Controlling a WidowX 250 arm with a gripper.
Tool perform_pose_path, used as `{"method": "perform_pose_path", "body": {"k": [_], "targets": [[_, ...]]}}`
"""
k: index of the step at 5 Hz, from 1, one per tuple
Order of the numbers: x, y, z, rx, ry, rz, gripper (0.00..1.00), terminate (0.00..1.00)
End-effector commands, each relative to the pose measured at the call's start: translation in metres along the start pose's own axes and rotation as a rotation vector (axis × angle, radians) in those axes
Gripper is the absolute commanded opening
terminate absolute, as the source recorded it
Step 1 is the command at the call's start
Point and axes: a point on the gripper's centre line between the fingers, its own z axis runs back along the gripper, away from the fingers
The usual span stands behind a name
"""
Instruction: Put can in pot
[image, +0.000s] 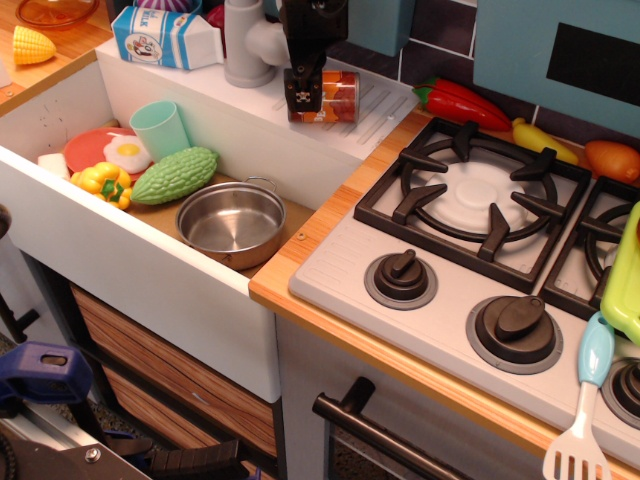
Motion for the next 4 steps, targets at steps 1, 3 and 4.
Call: {"method": "perform_pose_path", "body": {"k": [1, 3, 4], "targets": [[0.001, 0.021, 0.001, 0.068, -0.044, 0.001, 1.0, 0.0], [0.001, 0.017, -0.017, 0.064, -0.07, 0.044, 1.0, 0.0], [0.001, 0.009, -0.013, 0.033, -0.063, 0.079, 0.0, 0.0]]}}
